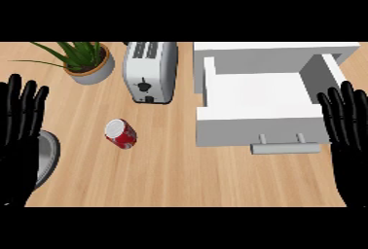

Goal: Pick up the can, place it into the drawer and close the drawer

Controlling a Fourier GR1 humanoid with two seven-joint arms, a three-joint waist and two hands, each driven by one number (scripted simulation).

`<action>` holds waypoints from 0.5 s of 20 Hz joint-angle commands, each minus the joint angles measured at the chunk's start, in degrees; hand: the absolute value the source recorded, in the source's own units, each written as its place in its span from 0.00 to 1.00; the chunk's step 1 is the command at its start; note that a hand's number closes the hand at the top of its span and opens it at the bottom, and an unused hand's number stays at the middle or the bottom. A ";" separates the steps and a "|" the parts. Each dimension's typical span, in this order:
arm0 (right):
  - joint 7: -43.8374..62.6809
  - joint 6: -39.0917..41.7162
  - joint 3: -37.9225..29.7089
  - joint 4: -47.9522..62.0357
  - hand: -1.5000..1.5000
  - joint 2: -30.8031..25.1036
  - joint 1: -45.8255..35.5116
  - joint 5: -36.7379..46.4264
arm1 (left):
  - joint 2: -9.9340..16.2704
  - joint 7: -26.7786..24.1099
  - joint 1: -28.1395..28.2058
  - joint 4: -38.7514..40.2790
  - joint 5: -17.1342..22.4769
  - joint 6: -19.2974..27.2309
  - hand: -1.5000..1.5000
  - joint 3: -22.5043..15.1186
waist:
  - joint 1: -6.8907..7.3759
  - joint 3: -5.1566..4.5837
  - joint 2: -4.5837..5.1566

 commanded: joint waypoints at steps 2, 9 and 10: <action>1.51 -0.96 -1.33 -2.19 0.00 0.04 -0.53 0.20 | 2.42 -0.89 -5.48 3.86 3.86 -6.43 0.00 -1.80 | 0.54 -0.93 0.42; 13.29 -3.70 -2.21 0.75 0.00 0.29 3.91 0.81 | 6.95 10.82 -3.48 10.47 11.07 -15.50 0.00 -6.67 | -0.20 -0.96 0.50; 15.36 -4.53 -2.12 1.22 0.00 0.12 2.52 1.97 | 7.73 11.23 -2.69 10.90 10.78 -16.36 0.00 -6.94 | 0.53 -0.97 0.50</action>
